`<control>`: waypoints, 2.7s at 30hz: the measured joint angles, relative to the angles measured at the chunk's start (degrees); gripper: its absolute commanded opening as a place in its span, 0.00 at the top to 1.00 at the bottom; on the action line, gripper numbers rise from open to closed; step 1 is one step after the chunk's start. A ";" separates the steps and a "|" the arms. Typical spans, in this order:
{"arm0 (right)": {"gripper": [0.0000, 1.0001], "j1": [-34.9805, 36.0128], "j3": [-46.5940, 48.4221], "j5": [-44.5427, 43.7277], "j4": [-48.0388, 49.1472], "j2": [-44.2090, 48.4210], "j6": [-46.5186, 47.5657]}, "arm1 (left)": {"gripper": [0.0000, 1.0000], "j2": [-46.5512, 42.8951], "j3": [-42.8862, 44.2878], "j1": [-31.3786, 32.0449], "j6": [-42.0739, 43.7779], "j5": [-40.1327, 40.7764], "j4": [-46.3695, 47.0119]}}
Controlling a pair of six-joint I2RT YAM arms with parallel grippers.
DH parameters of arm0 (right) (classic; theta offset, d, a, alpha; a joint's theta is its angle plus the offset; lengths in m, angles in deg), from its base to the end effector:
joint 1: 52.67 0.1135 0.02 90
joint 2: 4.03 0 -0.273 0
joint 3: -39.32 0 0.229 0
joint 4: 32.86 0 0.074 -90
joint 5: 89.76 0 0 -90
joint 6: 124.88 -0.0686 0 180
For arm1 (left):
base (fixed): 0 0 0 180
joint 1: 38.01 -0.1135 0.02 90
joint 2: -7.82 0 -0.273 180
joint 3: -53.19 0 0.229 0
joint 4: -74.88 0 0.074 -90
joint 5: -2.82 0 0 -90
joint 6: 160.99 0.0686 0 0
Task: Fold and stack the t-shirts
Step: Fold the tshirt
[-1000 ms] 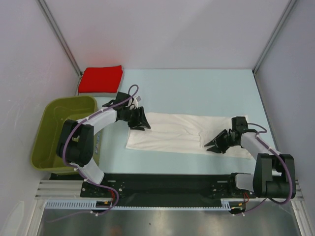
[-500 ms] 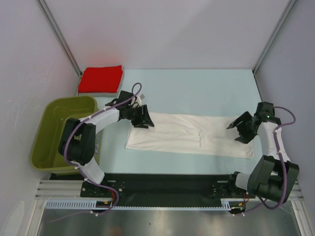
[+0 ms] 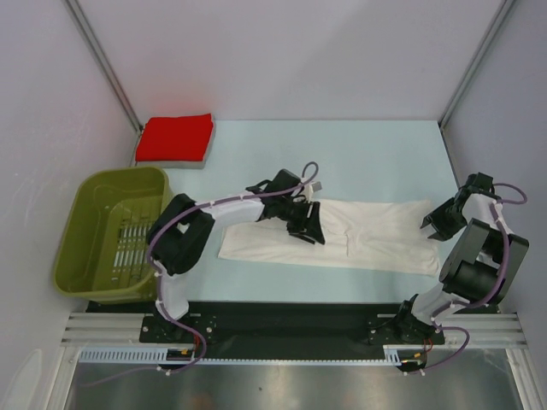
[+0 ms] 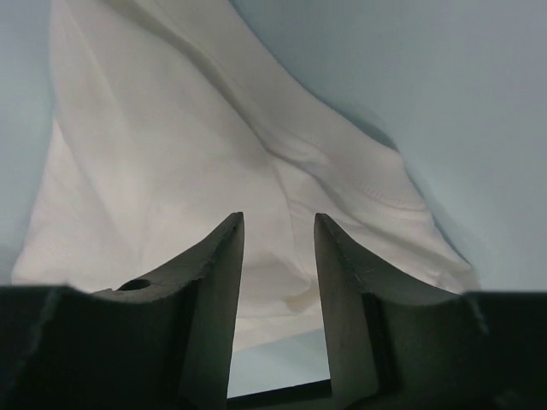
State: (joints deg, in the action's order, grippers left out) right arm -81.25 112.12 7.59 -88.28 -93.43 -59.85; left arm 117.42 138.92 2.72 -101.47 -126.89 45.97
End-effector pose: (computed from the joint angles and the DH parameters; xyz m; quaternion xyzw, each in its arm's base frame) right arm 0.2505 -0.1265 0.1860 0.4351 0.8845 0.0584 0.1579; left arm 0.2728 -0.2927 0.1771 0.1876 0.8781 -0.4365 0.0566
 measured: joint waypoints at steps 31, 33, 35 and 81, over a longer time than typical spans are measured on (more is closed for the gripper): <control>0.31 5.25 -12.72 3.08 -5.03 14.78 -2.40 | 0.44 18.91 17.66 9.79 -10.64 0.46 3.13; 0.36 5.95 -12.79 3.13 -4.57 14.75 -2.43 | 0.44 19.39 18.18 9.94 -11.54 0.37 3.30; 0.39 6.78 -12.81 3.10 -4.02 14.75 -2.51 | 0.45 19.65 18.69 10.12 -11.76 0.52 3.37; 0.71 10.75 -15.72 -8.68 -4.90 13.55 -11.02 | 0.63 21.46 20.35 11.28 -14.56 1.62 4.22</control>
State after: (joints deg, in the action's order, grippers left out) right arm -70.50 96.40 -1.09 -93.17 -79.88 -70.86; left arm 138.88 159.27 14.00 -116.03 -125.27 50.19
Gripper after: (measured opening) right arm 0.293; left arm 0.406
